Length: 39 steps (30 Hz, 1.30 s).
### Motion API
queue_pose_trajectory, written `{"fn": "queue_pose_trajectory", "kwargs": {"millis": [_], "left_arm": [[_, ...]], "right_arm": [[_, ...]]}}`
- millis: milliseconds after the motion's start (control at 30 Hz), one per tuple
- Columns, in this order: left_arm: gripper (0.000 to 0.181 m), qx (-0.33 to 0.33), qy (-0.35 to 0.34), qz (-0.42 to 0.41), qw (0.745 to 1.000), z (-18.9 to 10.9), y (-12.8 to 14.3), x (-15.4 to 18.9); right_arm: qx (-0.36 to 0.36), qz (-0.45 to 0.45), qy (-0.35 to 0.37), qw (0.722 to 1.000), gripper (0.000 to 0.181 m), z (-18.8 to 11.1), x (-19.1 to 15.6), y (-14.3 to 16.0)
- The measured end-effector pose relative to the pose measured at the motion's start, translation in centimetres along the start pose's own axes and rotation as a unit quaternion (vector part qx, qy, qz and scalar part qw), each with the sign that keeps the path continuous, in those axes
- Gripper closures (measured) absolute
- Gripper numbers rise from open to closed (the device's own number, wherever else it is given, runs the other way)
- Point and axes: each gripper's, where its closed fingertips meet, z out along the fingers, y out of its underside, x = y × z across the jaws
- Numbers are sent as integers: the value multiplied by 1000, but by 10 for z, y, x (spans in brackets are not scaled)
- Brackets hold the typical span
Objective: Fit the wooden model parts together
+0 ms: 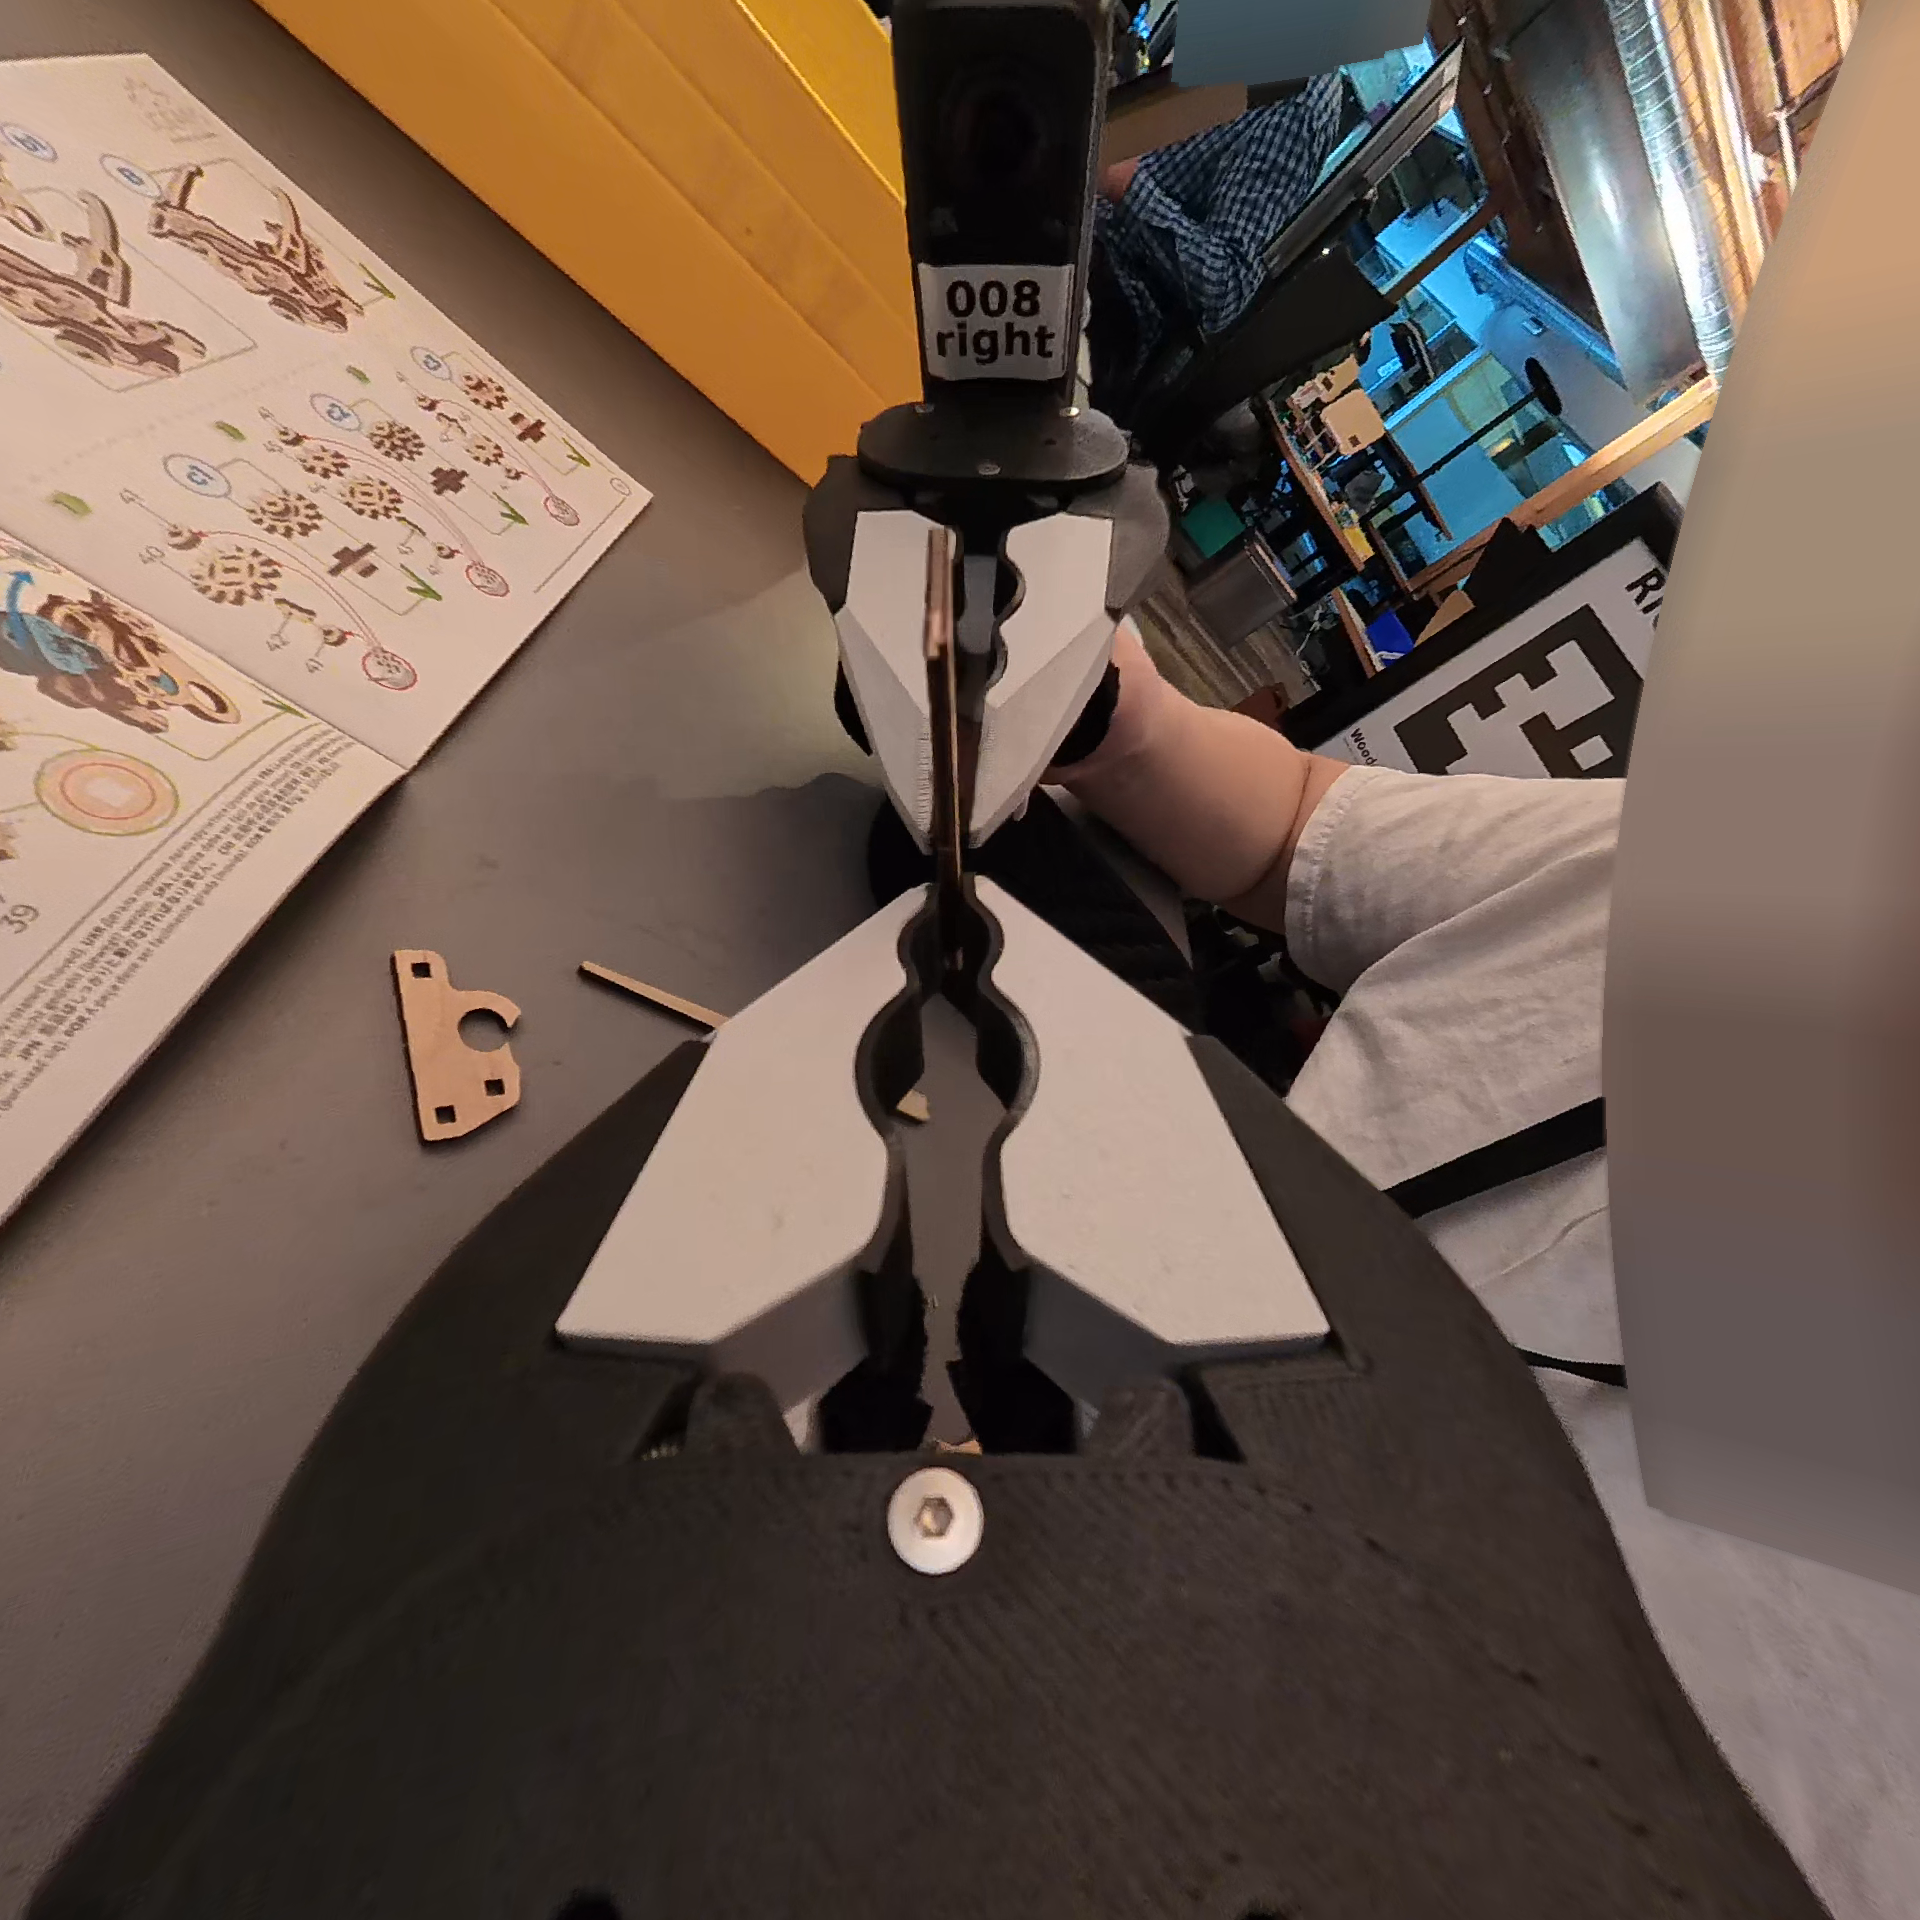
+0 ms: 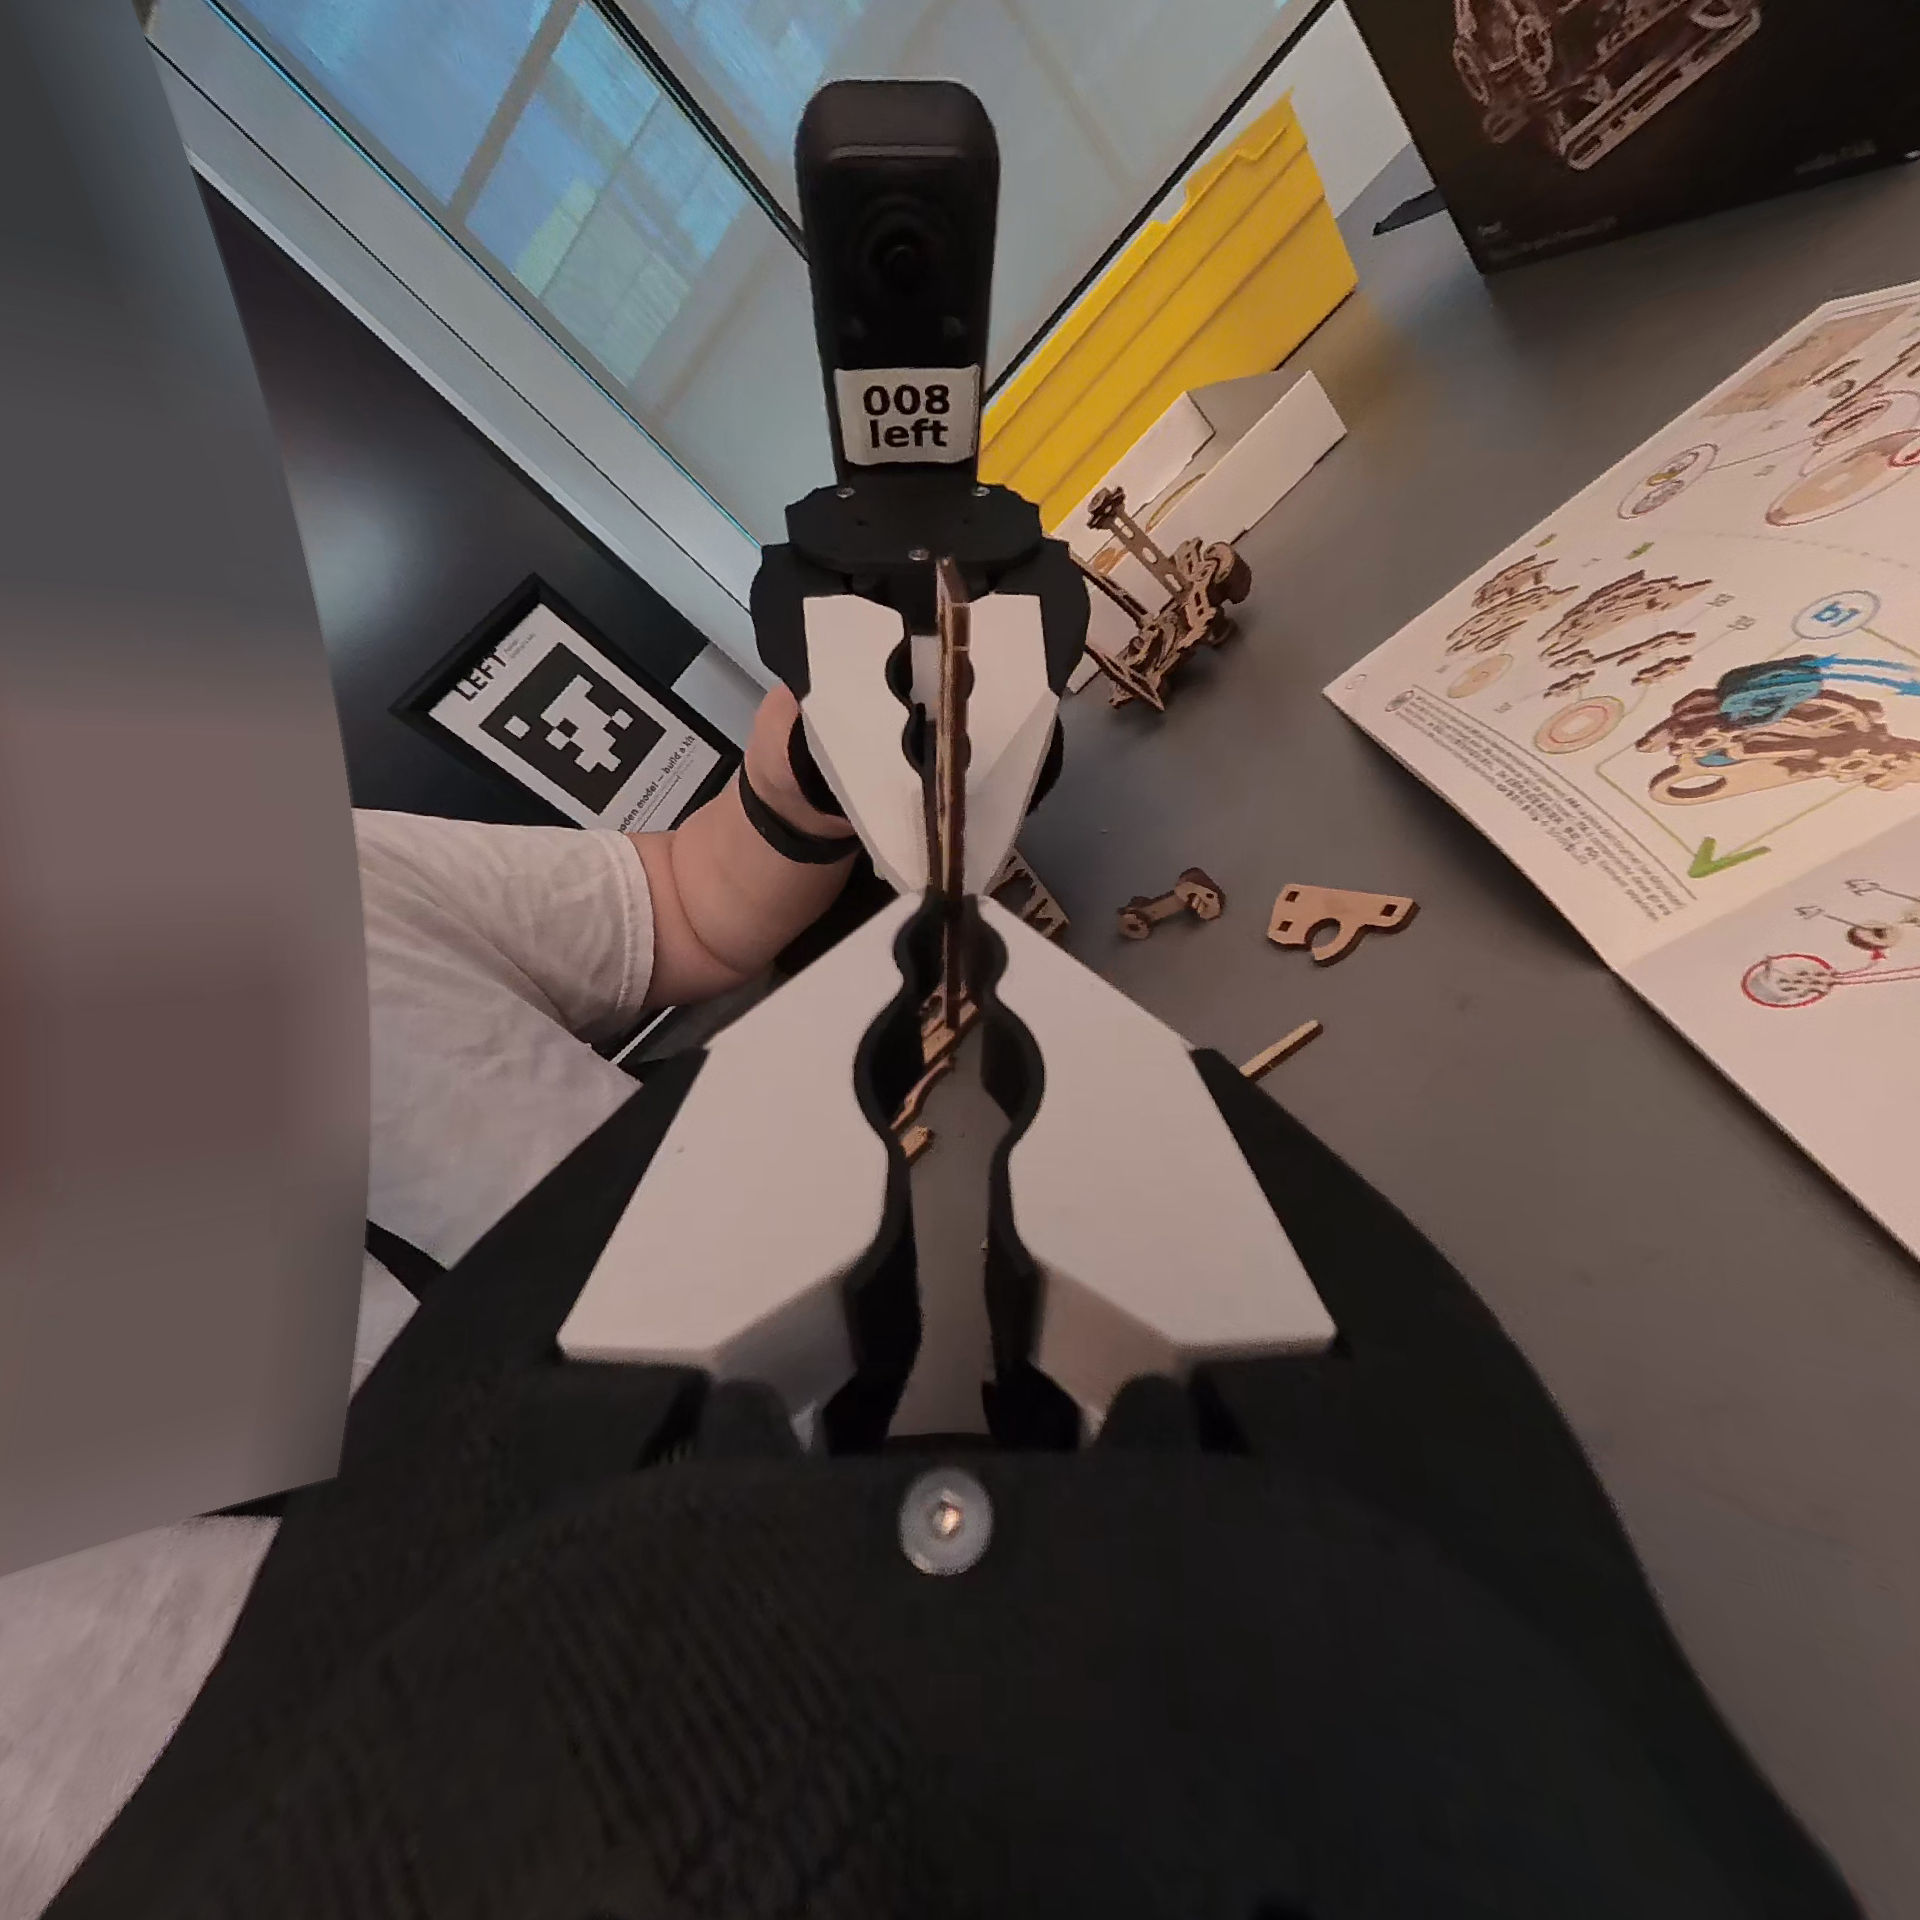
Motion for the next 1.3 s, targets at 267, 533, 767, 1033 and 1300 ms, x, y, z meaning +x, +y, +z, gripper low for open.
{"fn": "queue_pose_trajectory", "kwargs": {"millis": [267, 533, 767, 1033, 1300], "left_arm": [[181, 1, -6, 0, 1000, 1, 0, -2], [171, 15, -2, 6, 1000, 2, -4, -2], [181, 32, 12, 11, 999, 2, -8, 0], [181, 70, -58, 41, 995, 9, -11, -11], [166, 39, 25, 8, 999, 14, -1, -1]], "right_arm": [[-3, 1, 8, 1000, 181, 0, 2, 0], [-20, 9, 9, 1000, 181, -1, 0, 4], [-34, 13, 2, 999, 181, 0, -2, 6], [-35, 15, 42, 998, 181, -7, 12, 5], [-88, -20, 30, 995, 181, -4, 8, 18]]}}
